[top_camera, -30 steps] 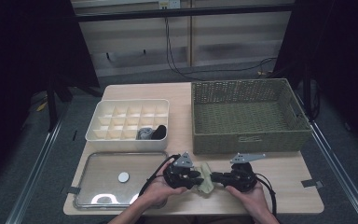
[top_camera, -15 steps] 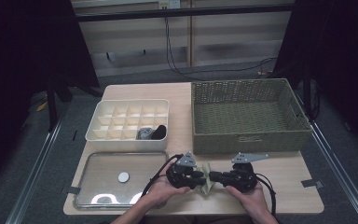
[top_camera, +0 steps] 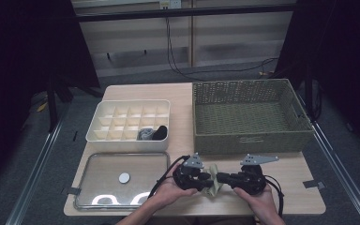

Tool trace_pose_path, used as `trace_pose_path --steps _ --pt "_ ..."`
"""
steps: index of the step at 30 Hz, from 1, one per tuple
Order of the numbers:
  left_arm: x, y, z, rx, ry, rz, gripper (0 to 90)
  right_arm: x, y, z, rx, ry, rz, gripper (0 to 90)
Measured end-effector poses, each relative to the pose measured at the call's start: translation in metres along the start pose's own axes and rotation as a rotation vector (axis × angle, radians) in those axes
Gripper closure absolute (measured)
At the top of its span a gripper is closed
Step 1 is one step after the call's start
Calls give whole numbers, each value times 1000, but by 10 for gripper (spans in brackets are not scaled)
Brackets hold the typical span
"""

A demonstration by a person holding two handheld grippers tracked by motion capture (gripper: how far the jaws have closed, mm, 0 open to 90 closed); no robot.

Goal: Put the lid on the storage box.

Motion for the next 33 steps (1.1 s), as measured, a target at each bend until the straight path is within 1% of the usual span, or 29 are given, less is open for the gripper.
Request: trace_pose_path --steps 3,4,5,7,8,9,10,11,12,13,14,15,16,18,19,20,21,22,24,25,26,27,28,29,30,32,33 --pt "2 10 -1 -14 2 0 608 -5 4 0 -5 2 -15 867" --pt "4 14 -2 -4 2 13 594 -7 5 0 -6 -1 -21 867" --pt "5 18 -1 -24 9 20 574 -8 6 0 -8 -5 -24 867" --pt "9 28 -1 -17 11 36 555 -11 7 1 -9 5 -33 867" --pt "11 33 -1 -29 17 42 541 -12 7 1 -10 12 -39 867" --pt "14 39 -2 -22 25 56 518 -12 8 1 -10 10 -44 867" --pt "15 42 -4 -19 25 60 506 -12 9 2 -17 11 -46 867" --pt "17 45 -6 -20 33 62 493 -12 9 2 -18 12 -49 867" --pt "17 47 -8 -19 40 63 463 -12 10 2 -16 14 -50 867" --pt "19 50 -12 -7 34 66 440 -13 10 2 -19 16 -50 866" --pt "20 51 -14 -4 39 75 413 -12 10 2 -16 14 -51 867" --pt "20 50 -16 -13 57 70 380 -12 9 2 -17 15 -52 867" --pt "19 49 -17 -11 69 47 372 -12 9 2 -16 17 -51 866" --pt "17 44 -18 -8 57 53 390 -11 7 2 -9 25 -49 866" --pt "16 42 -18 -4 61 45 420 -10 5 2 -6 30 -47 865" --pt "15 40 -19 4 56 35 472 -10 4 2 -3 32 -47 865" --pt "14 37 -19 0 56 29 509 -9 3 2 2 37 -47 865" --pt "13 35 -21 20 46 25 540 -8 2 2 4 46 -47 865" --pt "11 32 -22 27 49 15 603 -6 -1 1 16 60 -45 864" --pt "10 30 -22 19 52 10 614 -5 -2 1 17 63 -40 864" --pt "9 31 -22 30 43 5 632 -5 -3 1 23 64 -44 863" --pt "7 29 -20 15 51 2 647 -4 -4 1 26 69 -46 862" --pt "6 29 -21 25 45 -2 655 -4 -6 1 25 77 -46 862" --pt "5 28 -20 21 45 -4 662 -3 -8 2 28 86 -50 862" --pt "5 27 -21 31 44 0 670 -2 -10 2 33 95 -52 861" --pt "4 26 -22 38 44 2 675 2 -15 1 43 94 -37 860" --pt "4 26 -22 38 46 5 677 4 -16 1 45 101 -34 860"
Point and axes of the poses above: each handheld gripper's, and its own axes: y roughly backward along the jaws, z roughly out of its top, x roughly to its left, the point moved 9 cm from there along -y, roughly forward along the jaws, and after that the axes turned 3 degrees about -x, right-handed, at the moved point
